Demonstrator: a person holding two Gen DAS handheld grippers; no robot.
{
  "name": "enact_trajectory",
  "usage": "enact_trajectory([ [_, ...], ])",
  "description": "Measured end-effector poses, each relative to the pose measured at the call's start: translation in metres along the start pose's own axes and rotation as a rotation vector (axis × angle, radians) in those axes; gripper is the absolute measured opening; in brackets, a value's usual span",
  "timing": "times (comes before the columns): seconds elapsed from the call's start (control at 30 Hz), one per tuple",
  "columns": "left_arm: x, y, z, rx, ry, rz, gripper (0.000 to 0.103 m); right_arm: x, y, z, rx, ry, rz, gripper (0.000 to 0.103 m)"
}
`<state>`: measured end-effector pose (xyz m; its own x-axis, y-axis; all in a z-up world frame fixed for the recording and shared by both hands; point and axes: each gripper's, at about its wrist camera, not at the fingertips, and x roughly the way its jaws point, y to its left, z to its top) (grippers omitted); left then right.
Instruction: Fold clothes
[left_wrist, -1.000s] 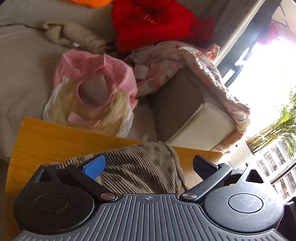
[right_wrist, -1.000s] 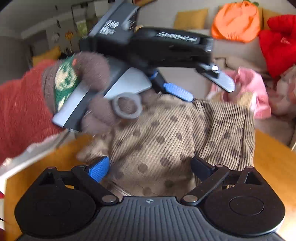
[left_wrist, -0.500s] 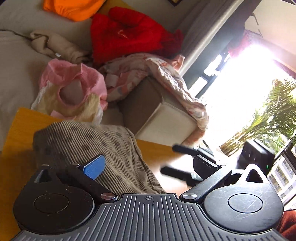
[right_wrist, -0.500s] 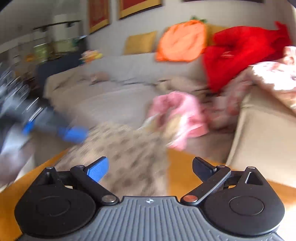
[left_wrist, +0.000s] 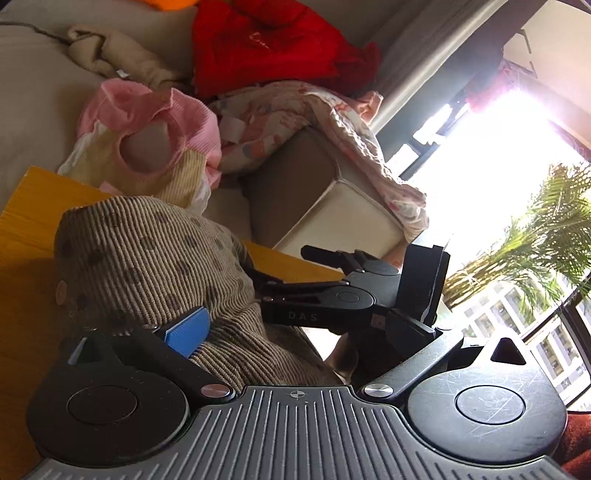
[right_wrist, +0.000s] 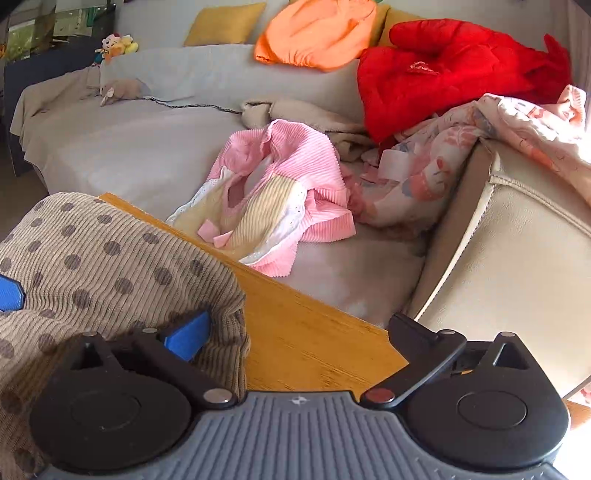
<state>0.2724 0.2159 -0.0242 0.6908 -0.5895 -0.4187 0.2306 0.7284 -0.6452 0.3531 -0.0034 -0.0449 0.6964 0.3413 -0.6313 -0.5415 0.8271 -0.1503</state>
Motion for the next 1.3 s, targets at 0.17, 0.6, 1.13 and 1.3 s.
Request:
enact_trajectory([
  [0.17,0.003,-0.004,0.001,0.004,0.006,0.018,0.103,0.001,-0.001,0.001,0.008,-0.001,0.007,0.102],
  [0.6,0.038,-0.019,0.051,0.072,0.028,0.288,0.103,-0.097,0.011,-0.019,-0.039,-0.145,0.265,0.102],
  [1.13,0.079,-0.021,0.042,0.217,0.115,0.396,0.103,-0.091,0.036,-0.044,-0.034,-0.042,0.351,0.092],
  [1.3,0.081,-0.019,0.042,0.218,0.12,0.398,0.103,-0.112,0.046,-0.034,-0.044,-0.093,0.432,0.092],
])
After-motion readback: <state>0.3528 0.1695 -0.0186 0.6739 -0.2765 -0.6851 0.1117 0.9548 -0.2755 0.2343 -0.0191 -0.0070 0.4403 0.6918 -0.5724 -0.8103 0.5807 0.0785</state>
